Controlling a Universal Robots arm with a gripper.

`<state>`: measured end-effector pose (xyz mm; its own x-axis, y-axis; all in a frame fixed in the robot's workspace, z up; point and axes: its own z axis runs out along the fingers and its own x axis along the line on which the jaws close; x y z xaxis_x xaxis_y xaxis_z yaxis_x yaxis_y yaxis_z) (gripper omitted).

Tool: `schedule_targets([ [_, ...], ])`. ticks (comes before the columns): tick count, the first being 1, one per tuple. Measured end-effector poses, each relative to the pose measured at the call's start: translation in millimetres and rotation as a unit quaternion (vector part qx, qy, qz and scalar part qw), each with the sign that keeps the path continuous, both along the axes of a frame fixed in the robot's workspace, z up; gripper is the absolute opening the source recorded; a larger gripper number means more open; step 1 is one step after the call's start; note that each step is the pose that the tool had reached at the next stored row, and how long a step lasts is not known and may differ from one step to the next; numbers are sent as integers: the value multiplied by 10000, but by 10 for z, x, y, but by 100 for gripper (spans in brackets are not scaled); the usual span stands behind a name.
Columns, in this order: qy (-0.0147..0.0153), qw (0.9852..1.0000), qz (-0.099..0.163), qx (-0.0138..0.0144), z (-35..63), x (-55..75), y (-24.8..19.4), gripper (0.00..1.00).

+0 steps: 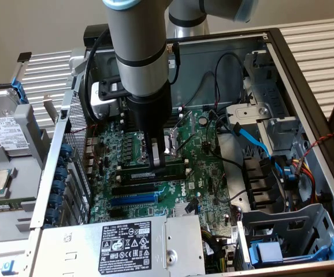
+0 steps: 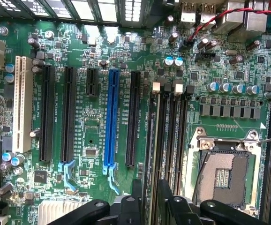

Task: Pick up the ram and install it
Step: 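Insert the ram into the slot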

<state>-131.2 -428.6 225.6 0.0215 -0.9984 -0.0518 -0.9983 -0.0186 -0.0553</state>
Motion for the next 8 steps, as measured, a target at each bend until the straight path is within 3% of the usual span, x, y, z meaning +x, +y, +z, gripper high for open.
schedule_targets([
  [8,0,10000,-1,0,202,-12,0,28],
])
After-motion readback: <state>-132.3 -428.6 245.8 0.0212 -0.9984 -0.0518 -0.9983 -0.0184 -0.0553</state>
